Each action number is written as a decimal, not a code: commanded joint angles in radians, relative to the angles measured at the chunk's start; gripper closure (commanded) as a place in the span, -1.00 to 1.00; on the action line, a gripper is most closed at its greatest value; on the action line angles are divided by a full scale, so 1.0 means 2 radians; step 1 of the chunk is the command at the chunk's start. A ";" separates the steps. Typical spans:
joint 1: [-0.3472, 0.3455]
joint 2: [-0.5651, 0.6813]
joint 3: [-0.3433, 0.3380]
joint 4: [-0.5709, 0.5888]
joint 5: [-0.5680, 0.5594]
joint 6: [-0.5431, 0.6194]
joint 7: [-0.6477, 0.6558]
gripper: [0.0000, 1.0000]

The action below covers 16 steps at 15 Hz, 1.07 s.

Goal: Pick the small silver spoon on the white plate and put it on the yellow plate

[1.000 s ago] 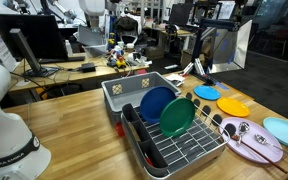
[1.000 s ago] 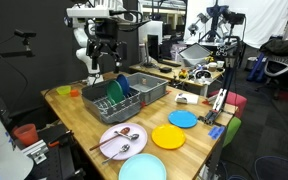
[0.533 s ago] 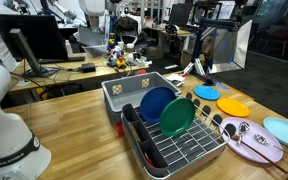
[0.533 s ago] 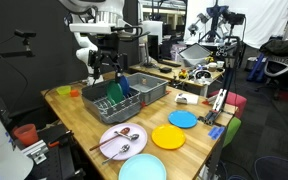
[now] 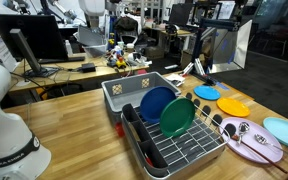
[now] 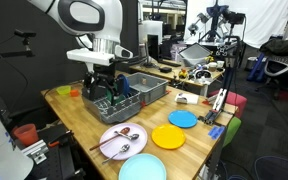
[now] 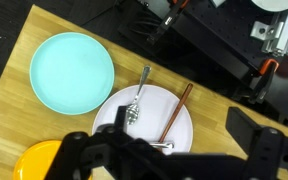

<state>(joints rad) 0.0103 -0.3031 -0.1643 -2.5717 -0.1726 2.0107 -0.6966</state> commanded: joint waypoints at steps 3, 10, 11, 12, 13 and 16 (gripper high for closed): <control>-0.007 0.011 0.007 -0.009 0.002 0.005 -0.017 -1.00; -0.004 0.018 0.005 -0.012 0.007 0.016 -0.028 -1.00; -0.004 0.024 0.003 -0.017 0.008 0.027 -0.035 -1.00; -0.003 0.028 0.002 -0.022 0.011 0.039 -0.041 -1.00; -0.003 0.038 0.000 -0.026 0.017 0.049 -0.046 -1.00; -0.004 0.079 0.003 -0.032 0.034 0.077 -0.051 -1.00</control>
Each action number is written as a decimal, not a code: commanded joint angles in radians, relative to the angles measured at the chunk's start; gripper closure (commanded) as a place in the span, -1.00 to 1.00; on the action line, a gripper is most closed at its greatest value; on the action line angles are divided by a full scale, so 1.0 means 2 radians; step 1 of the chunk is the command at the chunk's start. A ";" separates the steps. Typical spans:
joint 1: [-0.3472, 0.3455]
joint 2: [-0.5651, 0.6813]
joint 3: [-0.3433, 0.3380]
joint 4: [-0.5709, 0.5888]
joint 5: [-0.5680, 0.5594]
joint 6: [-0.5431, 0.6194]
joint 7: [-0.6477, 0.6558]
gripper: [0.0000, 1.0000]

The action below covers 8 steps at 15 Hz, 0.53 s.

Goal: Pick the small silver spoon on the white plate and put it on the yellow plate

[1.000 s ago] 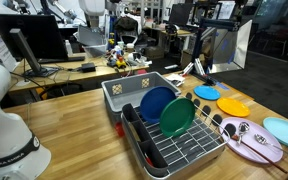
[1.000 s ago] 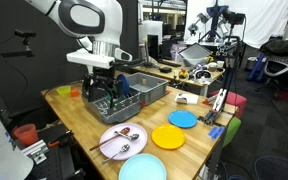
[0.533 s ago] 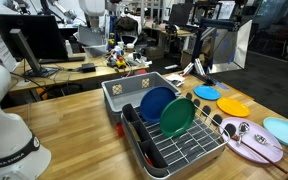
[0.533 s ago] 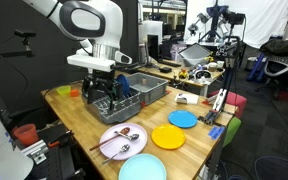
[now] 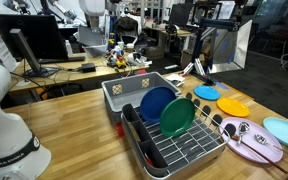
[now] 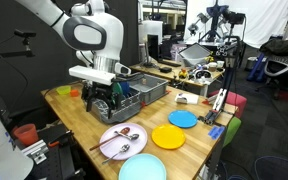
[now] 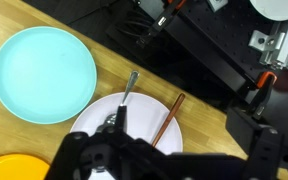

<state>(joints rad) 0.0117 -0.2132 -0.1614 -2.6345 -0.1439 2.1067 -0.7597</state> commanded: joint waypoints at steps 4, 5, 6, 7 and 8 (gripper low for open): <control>-0.014 0.104 0.009 -0.001 0.035 0.061 -0.003 -1.00; -0.017 0.121 0.010 0.000 0.036 0.071 -0.005 -1.00; -0.020 0.137 0.012 0.002 0.038 0.074 -0.001 -1.00; -0.022 0.153 0.015 0.003 0.032 0.076 0.005 -1.00; -0.025 0.165 0.018 0.007 0.040 0.069 0.004 -1.00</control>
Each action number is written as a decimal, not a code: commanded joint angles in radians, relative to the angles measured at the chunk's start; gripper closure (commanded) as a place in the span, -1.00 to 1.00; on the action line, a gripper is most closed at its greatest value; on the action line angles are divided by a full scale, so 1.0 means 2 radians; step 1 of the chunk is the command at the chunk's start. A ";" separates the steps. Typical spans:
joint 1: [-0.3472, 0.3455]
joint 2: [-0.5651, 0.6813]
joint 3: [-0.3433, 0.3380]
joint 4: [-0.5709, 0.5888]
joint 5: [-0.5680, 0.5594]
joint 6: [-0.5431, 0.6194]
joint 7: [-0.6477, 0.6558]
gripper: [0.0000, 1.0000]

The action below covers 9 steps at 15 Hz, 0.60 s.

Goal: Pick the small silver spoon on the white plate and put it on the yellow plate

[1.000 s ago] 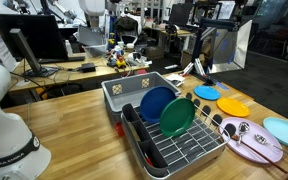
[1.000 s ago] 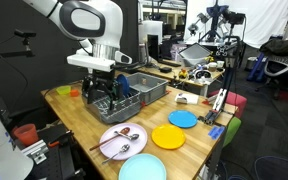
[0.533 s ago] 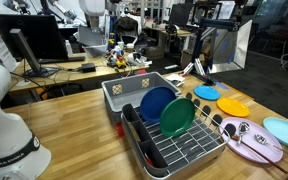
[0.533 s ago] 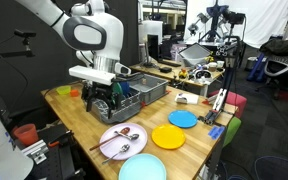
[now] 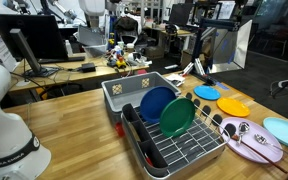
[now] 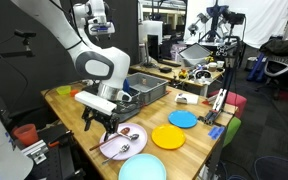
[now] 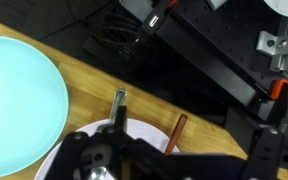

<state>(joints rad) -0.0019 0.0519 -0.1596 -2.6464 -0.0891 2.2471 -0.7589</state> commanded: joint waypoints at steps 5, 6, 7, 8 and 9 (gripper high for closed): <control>-0.022 0.033 0.024 0.011 0.001 0.000 0.006 -1.00; -0.023 0.033 0.024 0.012 0.001 0.000 0.006 -1.00; -0.023 0.033 0.024 0.012 0.001 0.000 0.006 -1.00; -0.023 0.033 0.024 0.012 0.001 0.000 0.006 -1.00; -0.022 0.037 0.022 0.013 -0.007 0.009 0.019 -1.00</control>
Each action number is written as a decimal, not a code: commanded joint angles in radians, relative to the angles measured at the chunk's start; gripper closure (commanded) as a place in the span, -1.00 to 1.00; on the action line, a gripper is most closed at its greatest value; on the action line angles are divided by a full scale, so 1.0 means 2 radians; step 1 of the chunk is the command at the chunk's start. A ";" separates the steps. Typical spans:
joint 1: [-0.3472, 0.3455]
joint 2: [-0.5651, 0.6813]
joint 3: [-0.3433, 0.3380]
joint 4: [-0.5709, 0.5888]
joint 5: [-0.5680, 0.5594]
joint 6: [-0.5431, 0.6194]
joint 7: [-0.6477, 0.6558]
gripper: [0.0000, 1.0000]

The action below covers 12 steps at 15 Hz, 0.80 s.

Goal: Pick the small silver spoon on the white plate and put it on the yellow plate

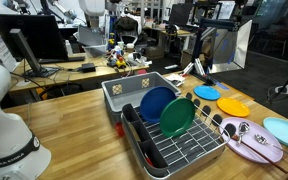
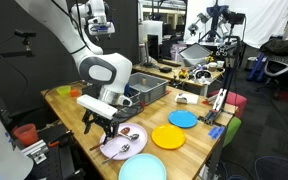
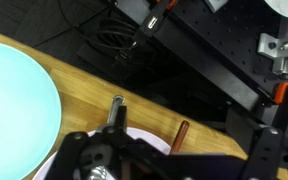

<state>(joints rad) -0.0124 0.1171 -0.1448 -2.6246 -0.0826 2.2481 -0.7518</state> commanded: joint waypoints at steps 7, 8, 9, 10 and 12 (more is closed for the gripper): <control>-0.036 0.041 0.014 0.003 -0.011 0.079 0.026 -1.00; -0.040 0.053 0.014 0.005 -0.012 0.086 0.028 -1.00; -0.044 0.062 0.015 0.007 -0.011 0.090 0.025 -1.00; -0.047 0.074 0.015 0.009 -0.010 0.094 0.025 -1.00; -0.051 0.096 0.017 0.016 -0.014 0.098 0.030 -1.00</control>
<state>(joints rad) -0.0794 0.2535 -0.1374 -2.6196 -0.0898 2.4254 -0.7110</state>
